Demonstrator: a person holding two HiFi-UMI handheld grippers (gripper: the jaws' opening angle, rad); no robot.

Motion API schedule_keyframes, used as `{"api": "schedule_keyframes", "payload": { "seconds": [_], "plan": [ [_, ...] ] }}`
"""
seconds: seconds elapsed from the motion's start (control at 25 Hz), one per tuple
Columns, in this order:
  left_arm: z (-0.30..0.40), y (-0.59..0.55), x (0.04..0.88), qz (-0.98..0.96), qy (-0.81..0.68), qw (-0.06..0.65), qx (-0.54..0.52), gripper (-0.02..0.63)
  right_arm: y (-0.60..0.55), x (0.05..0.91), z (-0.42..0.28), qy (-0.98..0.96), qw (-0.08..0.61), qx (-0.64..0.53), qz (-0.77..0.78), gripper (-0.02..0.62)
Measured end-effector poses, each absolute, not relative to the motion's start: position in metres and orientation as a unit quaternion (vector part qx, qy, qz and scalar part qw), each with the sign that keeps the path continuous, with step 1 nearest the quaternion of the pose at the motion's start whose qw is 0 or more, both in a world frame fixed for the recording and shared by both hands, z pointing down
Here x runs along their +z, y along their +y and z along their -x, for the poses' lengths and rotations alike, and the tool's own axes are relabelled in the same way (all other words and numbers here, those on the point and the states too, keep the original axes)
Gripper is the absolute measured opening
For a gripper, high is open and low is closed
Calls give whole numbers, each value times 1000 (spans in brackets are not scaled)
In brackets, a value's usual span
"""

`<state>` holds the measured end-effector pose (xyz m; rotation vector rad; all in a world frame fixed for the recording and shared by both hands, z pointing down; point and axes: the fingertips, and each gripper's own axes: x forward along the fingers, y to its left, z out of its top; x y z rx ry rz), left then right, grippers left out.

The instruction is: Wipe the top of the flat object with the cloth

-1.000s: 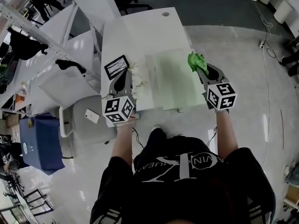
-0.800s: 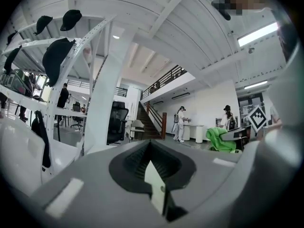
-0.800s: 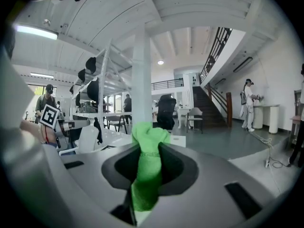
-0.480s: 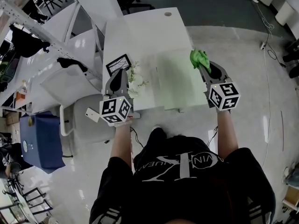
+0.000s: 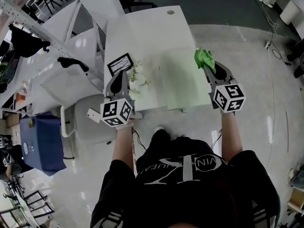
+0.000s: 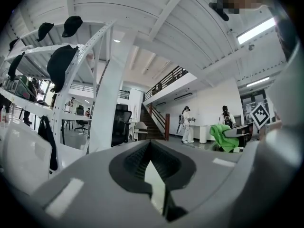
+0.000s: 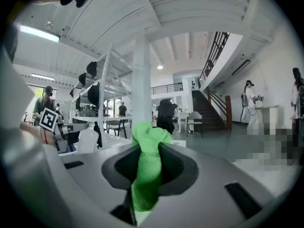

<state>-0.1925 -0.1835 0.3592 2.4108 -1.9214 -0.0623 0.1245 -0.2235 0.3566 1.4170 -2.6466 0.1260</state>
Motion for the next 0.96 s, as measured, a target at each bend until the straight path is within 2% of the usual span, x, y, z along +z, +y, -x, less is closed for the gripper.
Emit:
{"api": "schedule_keyframes", "payload": {
  "seconds": [0.96],
  "plan": [
    [196,-168,362,-778,-627,42,-11,11,-210,361,-120,-888,65,57,-452,78]
  ]
}}
